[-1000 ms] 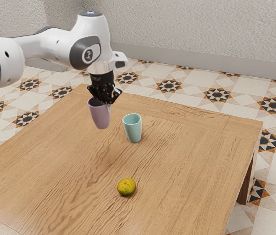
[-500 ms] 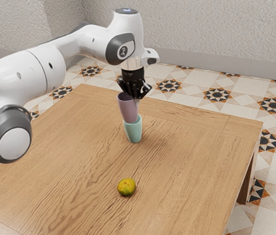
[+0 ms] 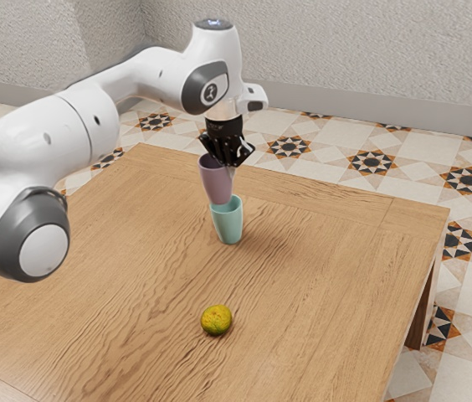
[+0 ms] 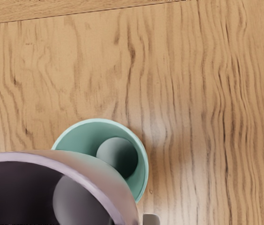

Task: Place the left cup onto the right cup

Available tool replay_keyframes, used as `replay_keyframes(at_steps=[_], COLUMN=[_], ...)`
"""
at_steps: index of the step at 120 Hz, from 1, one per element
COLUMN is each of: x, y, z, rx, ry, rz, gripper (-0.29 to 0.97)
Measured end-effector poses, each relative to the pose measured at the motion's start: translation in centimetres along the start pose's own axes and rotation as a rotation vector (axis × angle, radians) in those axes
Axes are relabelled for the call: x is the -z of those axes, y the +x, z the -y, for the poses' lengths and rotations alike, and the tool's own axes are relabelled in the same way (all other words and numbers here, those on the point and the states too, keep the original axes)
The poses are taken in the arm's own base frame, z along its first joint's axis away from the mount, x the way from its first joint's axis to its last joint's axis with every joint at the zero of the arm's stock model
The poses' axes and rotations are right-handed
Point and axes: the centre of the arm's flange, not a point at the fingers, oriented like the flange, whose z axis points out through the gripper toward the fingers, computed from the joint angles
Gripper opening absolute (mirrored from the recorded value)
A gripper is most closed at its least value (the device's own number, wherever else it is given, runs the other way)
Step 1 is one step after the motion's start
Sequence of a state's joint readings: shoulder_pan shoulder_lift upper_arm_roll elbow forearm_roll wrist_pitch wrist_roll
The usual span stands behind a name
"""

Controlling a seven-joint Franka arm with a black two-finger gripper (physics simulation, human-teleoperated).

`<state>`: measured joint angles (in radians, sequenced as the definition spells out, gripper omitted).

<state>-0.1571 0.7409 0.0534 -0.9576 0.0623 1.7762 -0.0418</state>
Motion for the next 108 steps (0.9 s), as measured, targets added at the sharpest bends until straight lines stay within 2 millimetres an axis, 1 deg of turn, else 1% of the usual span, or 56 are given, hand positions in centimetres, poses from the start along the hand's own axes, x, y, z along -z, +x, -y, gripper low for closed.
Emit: replay_keyframes(at_steps=[31,61,82,104,108], x=[-1.1,-1.5,-1.5,-2.3,-2.4], y=[0.7,1.0,0.9,0.6,0.5], z=[0.6,0.1,0.3,0.9,0.9], rx=[-0.018,-0.039,-0.038,-0.022,-0.022], ry=[0.0,-0.009,-0.018,-0.046,-0.052], rz=[-0.031,-0.054,-0.05,-0.021,-0.017], gripper=[-0.11,-0.11,-0.11,-0.11,-0.04])
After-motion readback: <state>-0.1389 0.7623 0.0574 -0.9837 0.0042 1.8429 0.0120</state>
